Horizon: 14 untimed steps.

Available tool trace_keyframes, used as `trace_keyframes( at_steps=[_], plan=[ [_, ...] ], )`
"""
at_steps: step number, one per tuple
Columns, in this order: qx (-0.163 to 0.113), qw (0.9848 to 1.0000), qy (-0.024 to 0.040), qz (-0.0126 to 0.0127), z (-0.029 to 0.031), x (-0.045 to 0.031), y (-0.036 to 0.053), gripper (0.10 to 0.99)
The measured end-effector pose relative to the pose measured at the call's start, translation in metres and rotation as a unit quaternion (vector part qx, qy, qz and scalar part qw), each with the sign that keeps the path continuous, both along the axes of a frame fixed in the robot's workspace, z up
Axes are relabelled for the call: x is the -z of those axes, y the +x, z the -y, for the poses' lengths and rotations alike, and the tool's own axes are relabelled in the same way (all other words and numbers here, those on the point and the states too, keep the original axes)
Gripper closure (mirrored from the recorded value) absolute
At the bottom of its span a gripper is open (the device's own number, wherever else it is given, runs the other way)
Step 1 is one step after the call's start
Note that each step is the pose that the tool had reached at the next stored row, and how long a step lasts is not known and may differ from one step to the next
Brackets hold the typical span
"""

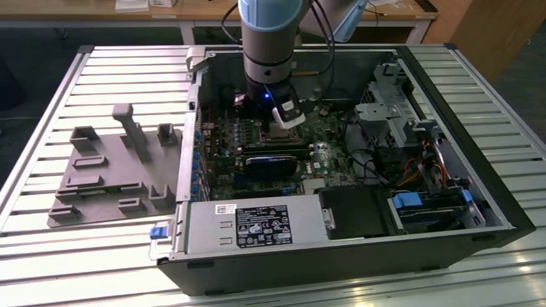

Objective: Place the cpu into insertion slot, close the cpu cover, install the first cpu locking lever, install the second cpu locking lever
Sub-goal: 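Close the cpu cover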

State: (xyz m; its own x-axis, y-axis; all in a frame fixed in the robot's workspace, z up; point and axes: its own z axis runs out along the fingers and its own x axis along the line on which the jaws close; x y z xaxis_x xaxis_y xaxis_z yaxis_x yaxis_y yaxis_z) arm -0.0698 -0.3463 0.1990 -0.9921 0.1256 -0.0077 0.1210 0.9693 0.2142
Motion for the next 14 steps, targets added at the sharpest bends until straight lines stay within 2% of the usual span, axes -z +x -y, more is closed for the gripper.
trace_keyframes(
  at_steps=[14],
  plan=[
    [0.000, 1.0000, 0.0006, 0.0001, 0.0000, -0.0010, 0.0041, 0.984]
  ],
)
